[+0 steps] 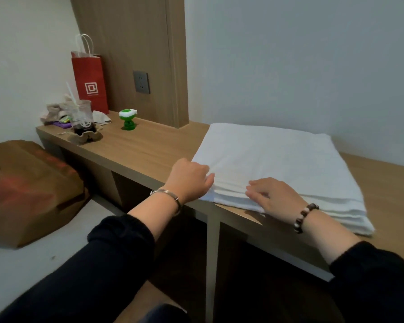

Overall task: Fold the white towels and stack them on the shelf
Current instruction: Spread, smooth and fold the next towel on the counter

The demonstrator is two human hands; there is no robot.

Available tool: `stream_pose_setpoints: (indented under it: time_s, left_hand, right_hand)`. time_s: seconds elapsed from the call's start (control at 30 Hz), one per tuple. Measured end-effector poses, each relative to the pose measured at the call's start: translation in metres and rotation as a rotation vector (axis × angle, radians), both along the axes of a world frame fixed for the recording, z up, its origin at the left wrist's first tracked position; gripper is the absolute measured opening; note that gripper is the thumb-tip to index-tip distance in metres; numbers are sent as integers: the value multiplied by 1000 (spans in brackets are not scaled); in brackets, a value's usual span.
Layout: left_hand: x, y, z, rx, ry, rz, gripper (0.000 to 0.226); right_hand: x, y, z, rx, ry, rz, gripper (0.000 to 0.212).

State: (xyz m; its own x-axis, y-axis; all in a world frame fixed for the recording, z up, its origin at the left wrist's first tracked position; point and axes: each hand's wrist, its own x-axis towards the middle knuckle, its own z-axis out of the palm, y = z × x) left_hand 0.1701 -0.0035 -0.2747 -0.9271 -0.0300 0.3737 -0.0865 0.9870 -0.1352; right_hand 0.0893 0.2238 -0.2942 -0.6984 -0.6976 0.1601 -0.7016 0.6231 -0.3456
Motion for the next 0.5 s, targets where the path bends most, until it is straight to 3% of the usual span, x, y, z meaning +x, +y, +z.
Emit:
stream_pose_setpoints:
  time_s: [0.07,0.17,0.23,0.3,0.4,0.5]
  left_hand:
    - [-22,21,7,98,0,26,37]
    - [-50,47,-2,235,-149,3,44]
    - [-56,52,-17,296,-260,53,48]
    - [-55,50,-29,312,-243,85,48]
    - [-52,50,-28,267,-105,76,37]
    - [-47,53,-10,256,-137,83,30]
  right_hand:
    - [1,-3,2,-101,12,-19,39]
    - [1,-8,-4,-130,103,-32,25]
    - [-4,1,-7,-65,180,-140,21]
    - [-14,25,-7,39,249,-340,22]
    - [-27,63,-4,121,229,-576,26]
    - [-28,70,6,261,140,-618,33]
